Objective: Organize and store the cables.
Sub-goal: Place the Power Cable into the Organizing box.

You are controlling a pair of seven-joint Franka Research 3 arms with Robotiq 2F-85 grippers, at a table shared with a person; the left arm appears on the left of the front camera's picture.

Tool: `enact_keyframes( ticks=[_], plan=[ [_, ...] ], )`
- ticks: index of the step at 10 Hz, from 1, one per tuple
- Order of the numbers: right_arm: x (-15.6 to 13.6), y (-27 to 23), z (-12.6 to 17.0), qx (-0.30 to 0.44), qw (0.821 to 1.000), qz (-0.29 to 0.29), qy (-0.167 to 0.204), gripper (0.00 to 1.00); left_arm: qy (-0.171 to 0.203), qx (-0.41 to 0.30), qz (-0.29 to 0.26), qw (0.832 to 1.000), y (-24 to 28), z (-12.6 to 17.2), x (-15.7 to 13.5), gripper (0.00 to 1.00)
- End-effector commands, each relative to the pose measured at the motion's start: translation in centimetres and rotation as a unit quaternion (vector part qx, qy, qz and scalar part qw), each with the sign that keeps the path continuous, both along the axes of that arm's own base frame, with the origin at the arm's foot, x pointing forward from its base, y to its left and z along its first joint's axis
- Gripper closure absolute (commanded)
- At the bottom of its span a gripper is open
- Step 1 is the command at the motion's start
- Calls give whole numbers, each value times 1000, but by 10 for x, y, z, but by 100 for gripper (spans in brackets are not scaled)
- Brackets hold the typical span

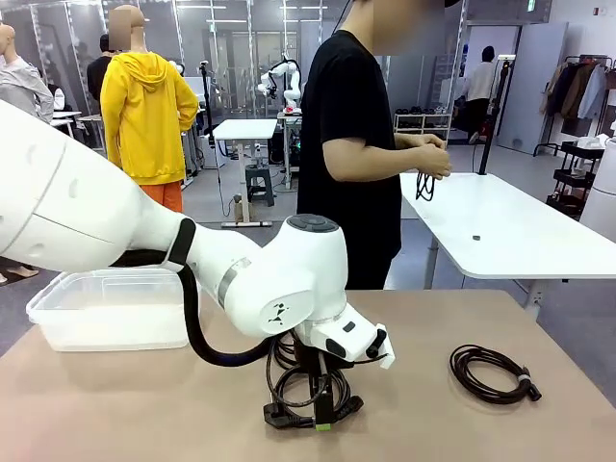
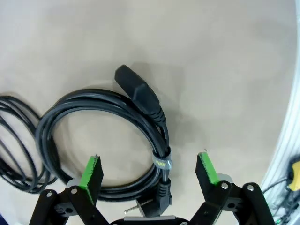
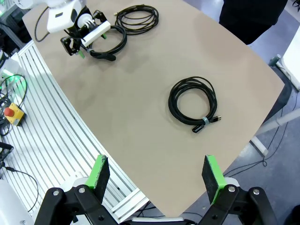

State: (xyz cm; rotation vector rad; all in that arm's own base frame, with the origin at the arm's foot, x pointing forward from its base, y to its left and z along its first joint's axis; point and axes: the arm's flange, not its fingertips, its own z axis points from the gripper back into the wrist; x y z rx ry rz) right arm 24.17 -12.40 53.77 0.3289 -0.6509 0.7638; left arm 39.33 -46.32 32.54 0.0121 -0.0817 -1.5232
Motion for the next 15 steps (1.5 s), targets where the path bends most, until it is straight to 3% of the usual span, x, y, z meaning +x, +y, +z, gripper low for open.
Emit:
enact_keyframes(
  ticks=[1, 4, 5, 8, 11, 12, 13, 15],
  plan=[
    [2, 2, 2, 3, 1000, -4, -2, 0, 11, 13, 8, 1000, -4, -2, 0, 0],
    [2, 2, 2, 3, 1000, -4, -2, 0, 29, 15, 1, 999, -1, -16, 1, 0],
    [2, 2, 2, 3, 1000, -4, -2, 0, 36, 12, -2, 999, 0, -19, 1, 9],
    [2, 2, 2, 3, 1000, -4, -2, 0, 53, 4, -5, 999, 4, -22, 5, 100],
    [2, 2, 2, 3, 1000, -4, -2, 0, 60, -5, -6, 998, 5, -19, 4, 96],
    [2, 2, 2, 3, 1000, -4, -2, 0, 64, -9, -7, 998, 7, -14, 4, 100],
    [2, 2, 2, 3, 1000, -4, -2, 0, 67, -27, -9, 997, 11, 2, 5, 100],
    [2, 2, 2, 3, 1000, -4, -2, 0, 59, -46, -51, 996, 28, 67, 5, 100]
  ],
)
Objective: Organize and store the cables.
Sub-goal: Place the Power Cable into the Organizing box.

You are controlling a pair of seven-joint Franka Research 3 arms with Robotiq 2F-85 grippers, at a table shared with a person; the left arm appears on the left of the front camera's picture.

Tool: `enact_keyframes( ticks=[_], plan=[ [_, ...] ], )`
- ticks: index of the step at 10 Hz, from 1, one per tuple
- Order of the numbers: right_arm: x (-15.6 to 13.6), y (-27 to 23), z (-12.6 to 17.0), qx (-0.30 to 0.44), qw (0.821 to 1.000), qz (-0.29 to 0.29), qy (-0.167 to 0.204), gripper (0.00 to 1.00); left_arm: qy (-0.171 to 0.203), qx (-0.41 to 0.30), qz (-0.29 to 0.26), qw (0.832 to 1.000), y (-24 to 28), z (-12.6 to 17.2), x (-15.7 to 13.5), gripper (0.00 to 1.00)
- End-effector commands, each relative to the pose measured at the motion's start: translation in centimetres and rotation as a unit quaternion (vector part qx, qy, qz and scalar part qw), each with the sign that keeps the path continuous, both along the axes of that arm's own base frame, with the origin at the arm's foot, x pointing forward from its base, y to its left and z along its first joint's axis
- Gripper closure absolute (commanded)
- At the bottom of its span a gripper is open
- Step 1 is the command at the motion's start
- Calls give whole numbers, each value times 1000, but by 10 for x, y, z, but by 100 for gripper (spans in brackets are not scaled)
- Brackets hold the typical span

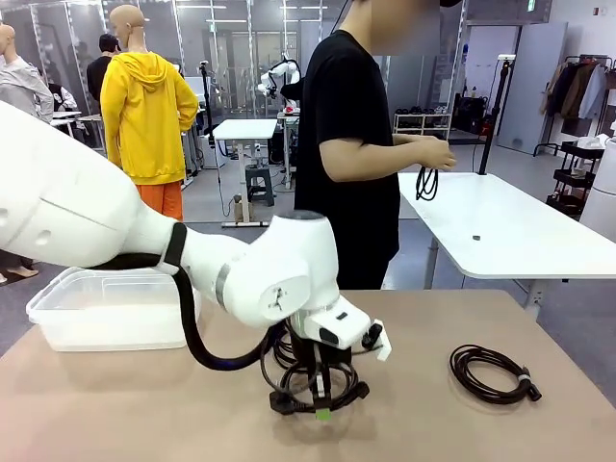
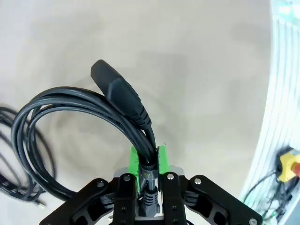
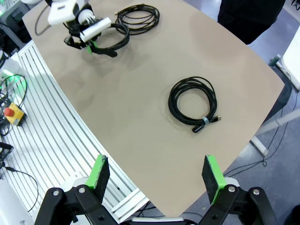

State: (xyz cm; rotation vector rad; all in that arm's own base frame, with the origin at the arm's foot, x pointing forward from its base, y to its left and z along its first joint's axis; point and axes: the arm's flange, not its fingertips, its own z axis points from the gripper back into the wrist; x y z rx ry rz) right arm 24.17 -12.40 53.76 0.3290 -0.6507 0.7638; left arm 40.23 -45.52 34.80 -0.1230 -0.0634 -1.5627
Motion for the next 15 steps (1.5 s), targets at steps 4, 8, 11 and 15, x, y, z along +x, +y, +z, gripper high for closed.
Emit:
enact_keyframes(
  ticks=[4, 8, 11, 15],
  plan=[
    [2, 2, 2, 3, 1000, -4, -2, 0, -39, -32, -63, 997, 72, 142, 3, 100],
    [2, 2, 2, 3, 1000, -4, -2, 0, -52, -37, -58, 996, 80, 159, 13, 100],
    [2, 2, 2, 3, 1000, -4, -2, 0, -52, -37, -58, 996, 80, 159, 13, 100],
    [2, 2, 2, 3, 1000, -4, -2, 0, -8, -33, -97, 995, 187, 177, 79, 82]
  ],
)
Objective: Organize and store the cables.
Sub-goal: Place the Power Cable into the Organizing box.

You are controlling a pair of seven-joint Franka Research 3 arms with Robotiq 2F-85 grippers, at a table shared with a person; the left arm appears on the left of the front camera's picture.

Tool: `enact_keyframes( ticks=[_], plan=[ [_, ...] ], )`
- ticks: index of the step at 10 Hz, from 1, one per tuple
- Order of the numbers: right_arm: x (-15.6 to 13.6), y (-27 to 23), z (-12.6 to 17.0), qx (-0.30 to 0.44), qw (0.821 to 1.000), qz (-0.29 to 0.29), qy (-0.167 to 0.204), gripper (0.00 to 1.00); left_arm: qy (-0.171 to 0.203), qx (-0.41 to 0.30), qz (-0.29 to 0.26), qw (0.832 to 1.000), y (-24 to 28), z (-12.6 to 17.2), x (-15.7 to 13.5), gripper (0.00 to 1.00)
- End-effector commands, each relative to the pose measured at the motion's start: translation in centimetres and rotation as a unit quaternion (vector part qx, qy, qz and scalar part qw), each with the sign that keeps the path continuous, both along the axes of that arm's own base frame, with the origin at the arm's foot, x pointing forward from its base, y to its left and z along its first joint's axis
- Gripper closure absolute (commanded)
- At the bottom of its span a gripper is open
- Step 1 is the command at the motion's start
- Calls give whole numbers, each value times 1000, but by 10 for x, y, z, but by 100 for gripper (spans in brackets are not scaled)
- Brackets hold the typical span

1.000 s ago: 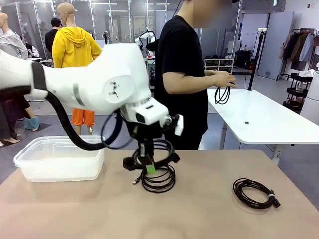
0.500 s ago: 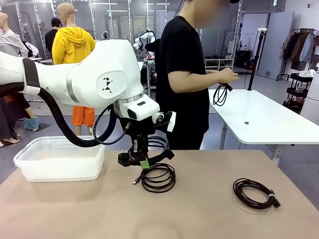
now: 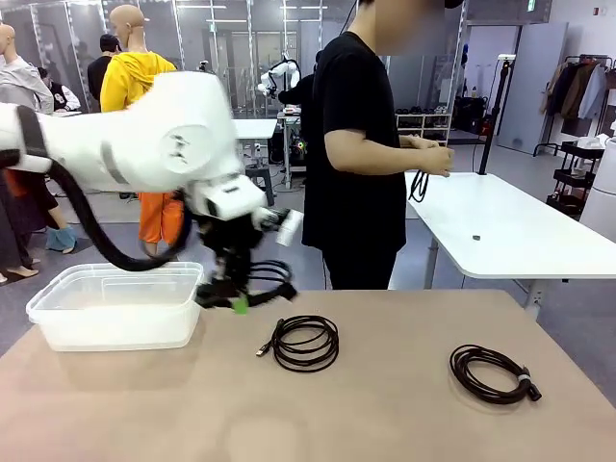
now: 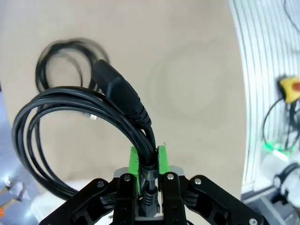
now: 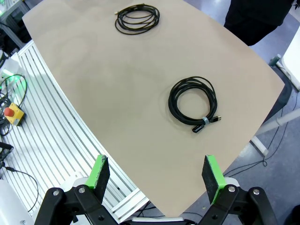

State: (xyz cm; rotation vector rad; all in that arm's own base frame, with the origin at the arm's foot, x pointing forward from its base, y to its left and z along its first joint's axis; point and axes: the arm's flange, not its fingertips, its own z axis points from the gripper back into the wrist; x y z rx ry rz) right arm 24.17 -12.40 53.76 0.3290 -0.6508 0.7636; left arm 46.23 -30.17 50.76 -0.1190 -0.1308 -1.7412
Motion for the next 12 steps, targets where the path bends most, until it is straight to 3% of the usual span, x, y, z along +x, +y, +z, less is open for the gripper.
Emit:
enact_keyframes(
  ticks=[1, 3, 5, 7, 9, 10, 12],
  plan=[
    [2, 2, 2, 3, 1000, -4, -2, 0, 16, 2, 19, 1000, 68, 16, 44, 82],
    [2, 2, 2, 3, 1000, -4, -2, 0, -1, -14, 83, 996, 137, 10, 99, 82],
    [2, 2, 2, 3, 1000, -4, -2, 0, 17, -26, 99, 995, 186, -2, 128, 82],
    [2, 2, 2, 3, 1000, -4, -2, 0, 6, -9, 200, 980, 227, -32, 157, 82],
    [2, 2, 2, 3, 1000, -4, -2, 0, 36, -7, 243, 969, 251, -69, 166, 82],
    [2, 2, 2, 3, 1000, -4, -2, 0, 31, -2, 260, 965, 257, -83, 172, 82],
    [2, 2, 2, 3, 1000, -4, -2, 0, 43, 3, 278, 960, 265, -94, 174, 82]
  ],
)
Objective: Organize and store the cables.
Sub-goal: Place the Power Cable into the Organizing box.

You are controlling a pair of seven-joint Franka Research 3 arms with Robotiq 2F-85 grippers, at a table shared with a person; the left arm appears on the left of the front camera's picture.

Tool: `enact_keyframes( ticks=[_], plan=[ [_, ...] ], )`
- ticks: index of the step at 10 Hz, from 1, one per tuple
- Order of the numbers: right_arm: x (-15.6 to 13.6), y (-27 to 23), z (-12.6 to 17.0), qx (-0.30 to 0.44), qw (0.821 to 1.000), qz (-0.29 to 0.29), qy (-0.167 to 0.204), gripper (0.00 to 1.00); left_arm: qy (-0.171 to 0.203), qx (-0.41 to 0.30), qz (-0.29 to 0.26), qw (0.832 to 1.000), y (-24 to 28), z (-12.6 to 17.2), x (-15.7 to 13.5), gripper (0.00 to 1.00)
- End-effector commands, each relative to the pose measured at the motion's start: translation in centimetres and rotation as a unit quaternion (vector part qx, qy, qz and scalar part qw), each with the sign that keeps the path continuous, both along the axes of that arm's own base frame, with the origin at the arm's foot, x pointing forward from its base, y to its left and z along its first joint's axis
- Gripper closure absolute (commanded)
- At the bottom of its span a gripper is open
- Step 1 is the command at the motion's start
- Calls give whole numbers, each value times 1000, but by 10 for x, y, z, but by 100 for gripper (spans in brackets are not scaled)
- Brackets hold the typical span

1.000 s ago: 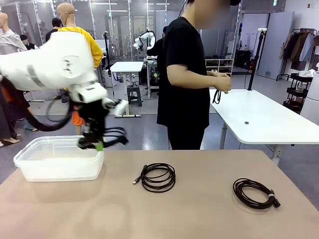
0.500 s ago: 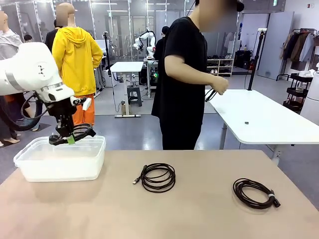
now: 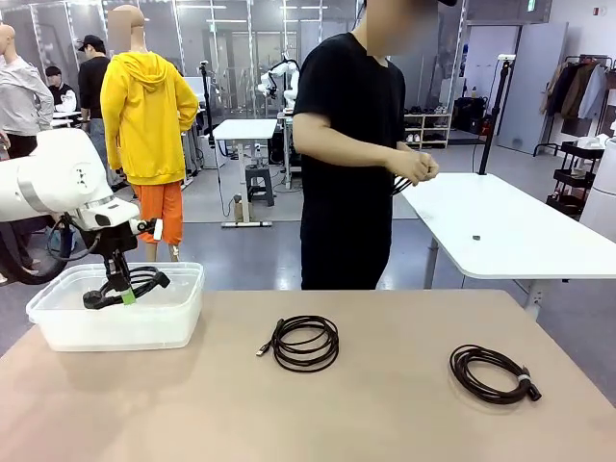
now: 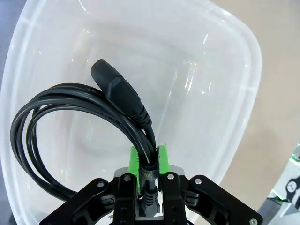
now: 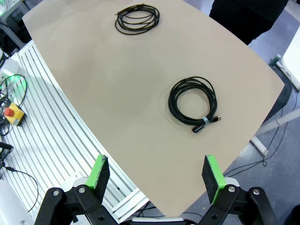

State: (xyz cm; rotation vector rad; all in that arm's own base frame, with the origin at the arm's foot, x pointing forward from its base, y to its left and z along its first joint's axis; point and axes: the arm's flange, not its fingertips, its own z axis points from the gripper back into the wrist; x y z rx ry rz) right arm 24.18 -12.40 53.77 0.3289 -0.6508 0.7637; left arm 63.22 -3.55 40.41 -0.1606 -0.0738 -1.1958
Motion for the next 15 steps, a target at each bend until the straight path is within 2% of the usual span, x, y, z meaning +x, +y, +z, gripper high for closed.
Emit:
enact_keyframes(
  ticks=[1, 2, 3, 4, 5, 6, 8, 9, 10, 15],
  plan=[
    [2, 2, 2, 3, 1000, -4, -2, 0, -3, 13, 19, 1000, 1, 7, 5, 82],
    [2, 2, 2, 3, 1000, -4, -2, 0, -2, 14, 20, 1000, 2, 5, 5, 58],
    [2, 2, 2, 3, 1000, -4, -2, 0, -5, 12, 20, 1000, 2, 6, 6, 51],
    [2, 2, 2, 3, 1000, -4, -2, 0, -4, 14, 23, 1000, 5, 8, 4, 26],
    [2, 2, 2, 3, 1000, -4, -2, 0, -5, 13, 28, 1000, 7, 10, 4, 19],
    [2, 2, 2, 3, 1000, -4, -2, 0, -9, 11, 28, 1000, 8, 10, 4, 0],
    [2, 2, 2, 3, 1000, -4, -2, 0, -11, 8, 35, 999, 9, 13, 3, 0],
    [2, 2, 2, 3, 1000, -4, -2, 0, -16, 4, 39, 999, 10, 14, 2, 8],
    [2, 2, 2, 3, 1000, -4, -2, 0, -20, 0, 45, 999, 11, 15, 0, 0],
    [2, 2, 2, 3, 1000, -4, -2, 0, -9, 6, 28, 1000, 11, 11, 3, 0]
  ],
)
